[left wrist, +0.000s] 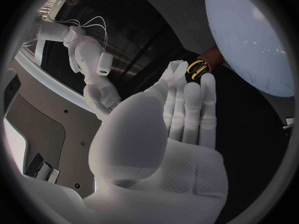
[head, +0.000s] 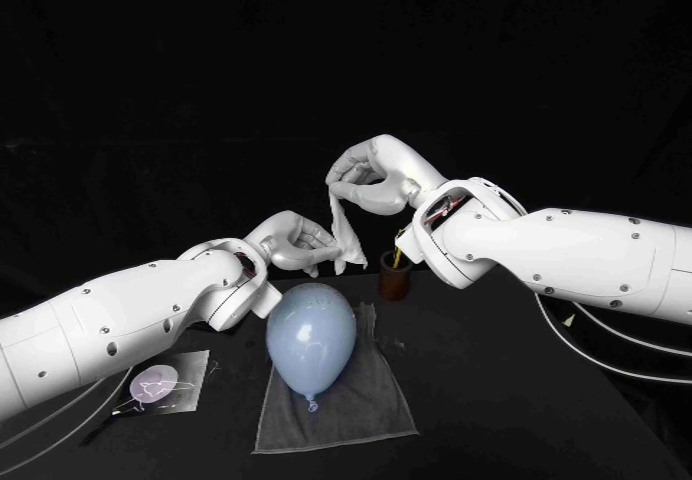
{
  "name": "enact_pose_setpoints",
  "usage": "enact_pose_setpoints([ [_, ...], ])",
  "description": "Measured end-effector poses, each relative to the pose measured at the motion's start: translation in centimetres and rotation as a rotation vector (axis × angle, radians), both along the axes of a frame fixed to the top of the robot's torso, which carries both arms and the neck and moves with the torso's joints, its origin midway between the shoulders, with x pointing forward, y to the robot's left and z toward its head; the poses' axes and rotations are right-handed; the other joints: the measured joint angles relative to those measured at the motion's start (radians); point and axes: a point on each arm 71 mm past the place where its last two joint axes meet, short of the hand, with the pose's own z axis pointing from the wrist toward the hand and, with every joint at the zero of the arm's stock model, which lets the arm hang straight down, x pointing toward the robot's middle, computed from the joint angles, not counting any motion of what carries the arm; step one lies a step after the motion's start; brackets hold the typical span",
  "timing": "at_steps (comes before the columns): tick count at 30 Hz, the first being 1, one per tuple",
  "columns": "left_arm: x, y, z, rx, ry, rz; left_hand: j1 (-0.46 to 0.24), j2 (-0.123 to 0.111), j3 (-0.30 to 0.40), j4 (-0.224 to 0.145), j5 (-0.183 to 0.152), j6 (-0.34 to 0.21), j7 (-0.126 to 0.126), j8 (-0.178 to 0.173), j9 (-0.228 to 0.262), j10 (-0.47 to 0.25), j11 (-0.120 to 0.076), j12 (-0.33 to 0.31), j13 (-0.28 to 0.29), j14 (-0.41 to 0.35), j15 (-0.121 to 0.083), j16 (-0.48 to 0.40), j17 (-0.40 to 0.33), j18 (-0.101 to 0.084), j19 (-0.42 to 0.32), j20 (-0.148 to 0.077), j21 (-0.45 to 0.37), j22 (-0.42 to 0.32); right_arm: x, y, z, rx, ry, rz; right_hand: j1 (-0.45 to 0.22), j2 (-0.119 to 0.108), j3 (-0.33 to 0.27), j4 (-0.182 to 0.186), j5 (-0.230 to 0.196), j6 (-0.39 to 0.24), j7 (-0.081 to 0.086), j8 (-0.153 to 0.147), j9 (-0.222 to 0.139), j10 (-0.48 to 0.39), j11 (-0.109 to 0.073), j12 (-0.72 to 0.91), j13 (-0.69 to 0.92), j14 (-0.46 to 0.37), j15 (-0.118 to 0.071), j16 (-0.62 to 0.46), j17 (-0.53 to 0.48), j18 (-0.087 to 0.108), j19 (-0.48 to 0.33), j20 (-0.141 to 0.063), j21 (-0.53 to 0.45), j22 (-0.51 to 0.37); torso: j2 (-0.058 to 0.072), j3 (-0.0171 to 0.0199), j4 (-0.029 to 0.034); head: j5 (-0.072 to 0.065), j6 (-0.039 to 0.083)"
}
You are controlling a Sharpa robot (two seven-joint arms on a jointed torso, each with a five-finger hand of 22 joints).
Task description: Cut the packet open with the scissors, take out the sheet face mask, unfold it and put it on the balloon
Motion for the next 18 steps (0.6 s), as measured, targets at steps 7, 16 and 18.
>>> enact_pose_setpoints([
  [7,0.0,0.0,0.1,-0.012,-0.019,0.002,0.04,0.022,0.132,-0.08,-0.005,0.053,-0.019,0.027,0.003,0.055,-0.028,0.019,0.01,0.039,-0.032,0.027,0.05,-0.001,0.002,-0.025,0.07,0.048,0.0,-0.1,0.0,0.001,0.002,-0.004,0.0,0.0,0.0,0.0,0.0,0.0,0.0,0.0,0.0,0.0,0.0,0.0,0.0,0.0,0.0,0.0,-0.001,0.0,0.0,0.0,0.0,0.0,0.0,0.0,0.0,-0.002,0.0],
  [16,0.0,0.5,0.4,-0.041,-0.048,0.016,-0.061,-0.01,0.292,-0.147,-0.009,0.057,-0.023,0.049,0.008,0.073,-0.037,0.032,0.038,0.064,-0.039,0.037,0.08,-0.003,-0.025,-0.037,0.136,0.099,1.0,-1.3,-0.1,-0.005,0.001,-0.043,0.0,0.0,0.0,0.0,0.0,-0.001,0.001,0.0,0.0,0.0,0.0,0.0,0.0,0.0,0.0,0.0,-0.002,-0.001,0.0,0.0,0.0,0.0,0.0,0.0,0.0001,-0.002,-0.002],
  [18,0.0,0.7,0.4,-0.047,-0.049,0.019,-0.077,-0.009,0.305,-0.159,-0.007,0.057,-0.023,0.056,0.008,0.073,-0.037,0.032,0.045,0.065,-0.04,0.037,0.08,-0.004,-0.029,-0.033,0.137,0.101,1.3,-1.8,-0.2,-0.007,0.001,-0.056,0.0,0.0,0.0,0.0,0.0,-0.001,0.001,0.0,0.0,0.001,0.001,0.0,0.0,0.0,0.0,0.0,-0.002,-0.002,0.0,0.0,0.0,0.0,0.0,0.0,0.0002,-0.002,-0.002],
])
